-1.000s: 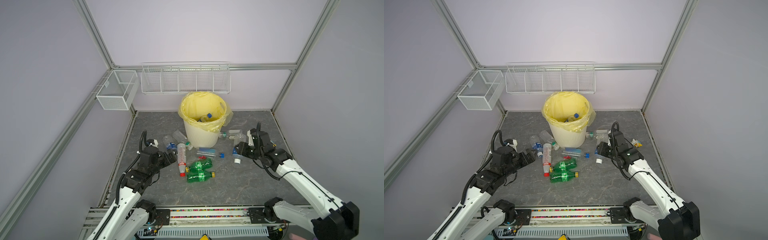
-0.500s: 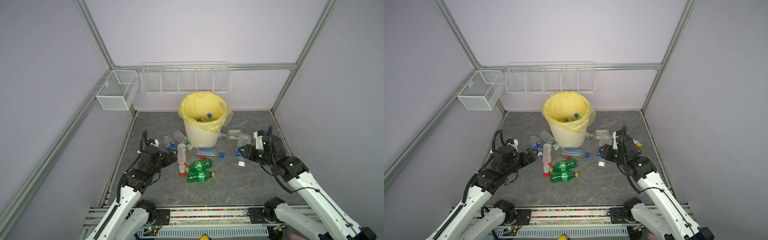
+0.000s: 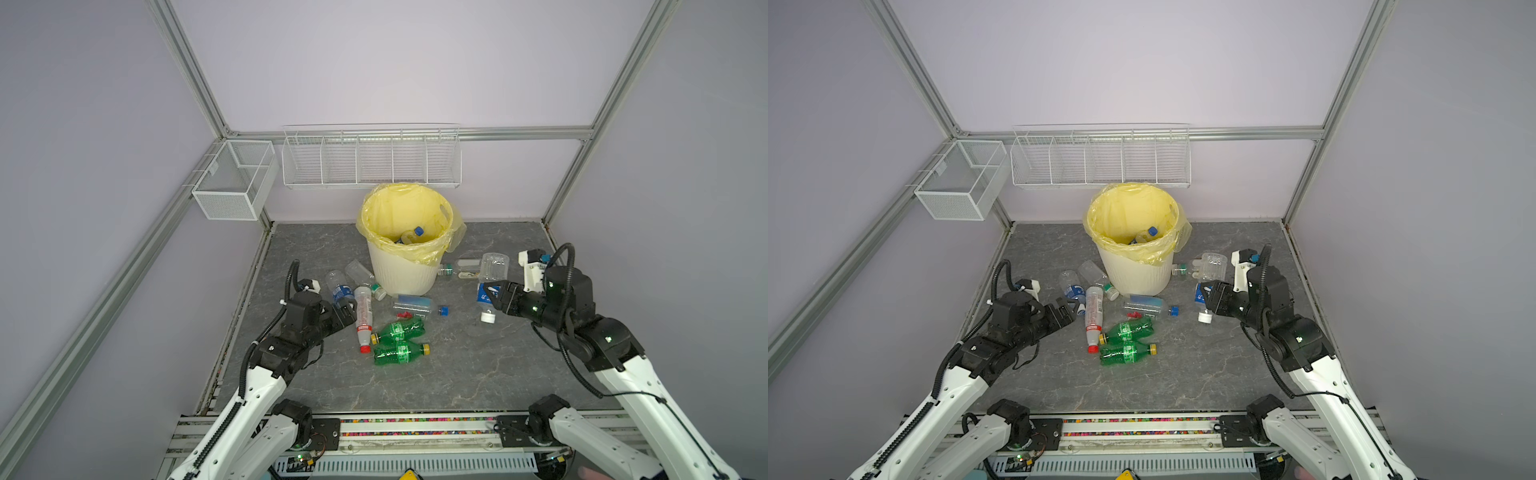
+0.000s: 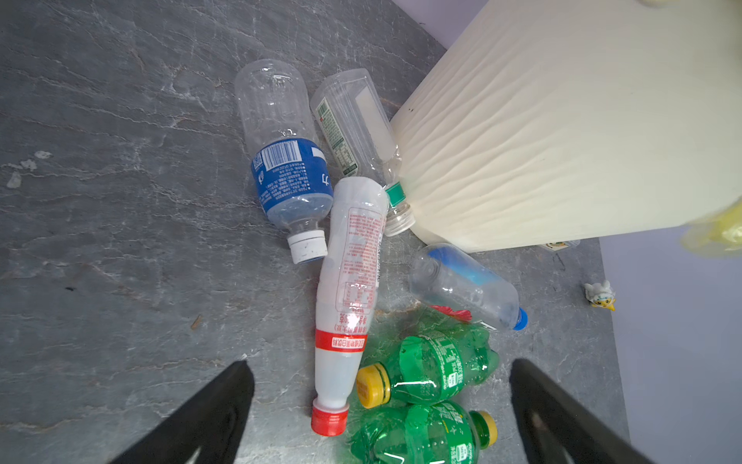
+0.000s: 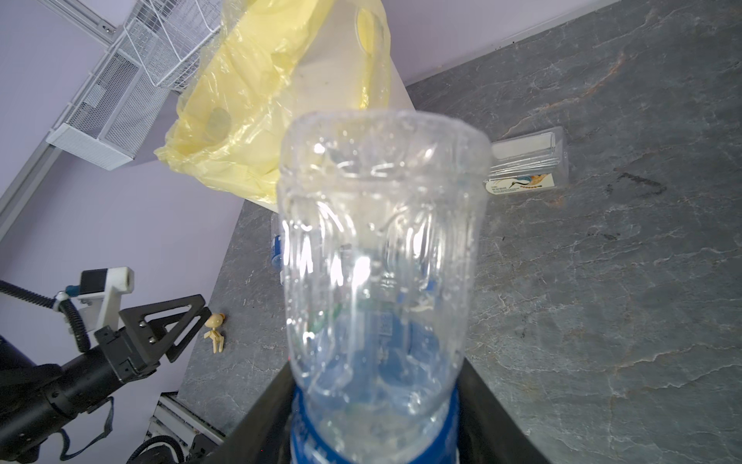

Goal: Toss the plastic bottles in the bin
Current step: 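Lift the clear bottle with the right gripper up over the bin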

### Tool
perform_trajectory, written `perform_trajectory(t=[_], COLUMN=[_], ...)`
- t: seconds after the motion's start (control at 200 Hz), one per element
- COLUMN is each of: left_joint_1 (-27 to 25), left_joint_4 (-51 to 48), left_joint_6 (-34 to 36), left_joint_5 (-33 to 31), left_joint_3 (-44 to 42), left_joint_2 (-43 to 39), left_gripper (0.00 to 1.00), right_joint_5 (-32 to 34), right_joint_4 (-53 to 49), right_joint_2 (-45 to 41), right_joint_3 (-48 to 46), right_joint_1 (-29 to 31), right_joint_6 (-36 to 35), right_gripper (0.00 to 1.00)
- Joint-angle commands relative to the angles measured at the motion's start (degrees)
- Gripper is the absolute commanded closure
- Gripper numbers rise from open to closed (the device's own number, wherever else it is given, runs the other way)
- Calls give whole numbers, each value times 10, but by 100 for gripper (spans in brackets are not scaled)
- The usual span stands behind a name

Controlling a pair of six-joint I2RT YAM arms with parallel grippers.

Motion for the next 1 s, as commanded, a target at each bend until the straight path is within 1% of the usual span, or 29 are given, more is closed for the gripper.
perform_trajectory(t=[0.0, 0.135, 0.29, 0.415, 0.57, 0.655, 0.7, 0.745, 0.825, 0.865, 0.87, 0.875, 0.885, 0.895, 0.925, 0.945, 1.0], left_joint_1=[3, 3, 3, 3, 3, 3, 3, 3, 3, 3, 3, 3, 3, 3, 3, 3, 3], left_joint_4=[13, 9, -2, -6, -13, -15, -16, -16, -17, -17, -17, -18, -18, -18, -20, -21, -23], left_joint_6=[-5, -9, -3, -3, -3, -8, -10, -15, -20, -22, -23, -22, -22, -22, -22, -23, -21], left_joint_5=[-3, 2, -12, -10, -8, -8, -6, -3, 2, 5, 6, 6, 7, 8, 9, 10, 11], left_joint_3=[-7, -7, -9, -5, -1, -3, -4, -5, -6, -6, -6, -6, -6, -6, -5, -6, -7], left_joint_2=[8, 3, -12, -13, -12, -16, -19, -19, -19, -19, -19, -19, -19, -19, -19, -35, -39], left_gripper=[0, 0, 0, 0, 0, 0, 0, 0, 0, 0, 0, 0, 0, 0, 0, 0, 0], right_joint_5=[-11, -19, -21, -33, -41, -30, -22, -21, -38, -41, -42, -42, -44, -46, -49, -49, -47], right_joint_4=[28, 42, 62, 67, 83, 79, 60, 41, -3, -34, -37, -40, -46, -51, -63, -68, -71], right_joint_2=[34, 62, 91, 153, 268, 357, 410, 462, 547, 578, 581, 584, 589, 593, 600, 599, 582], right_joint_3=[60, 84, 99, 163, 290, 381, 440, 503, 617, 673, 679, 685, 695, 706, 726, 734, 728], right_joint_1=[6, 7, 11, 21, 35, 37, 38, 37, 38, 39, 39, 39, 39, 39, 40, 40, 40], right_joint_6=[-17, -21, -16, -20, -19, -14, -12, -10, -3, -4, -4, -4, -6, -7, -10, -13, -19], right_gripper=[43, 44, 43, 44, 43, 39, 37, 30, 15, 5, 1, 3, 10, 12, 12, 12, 12])
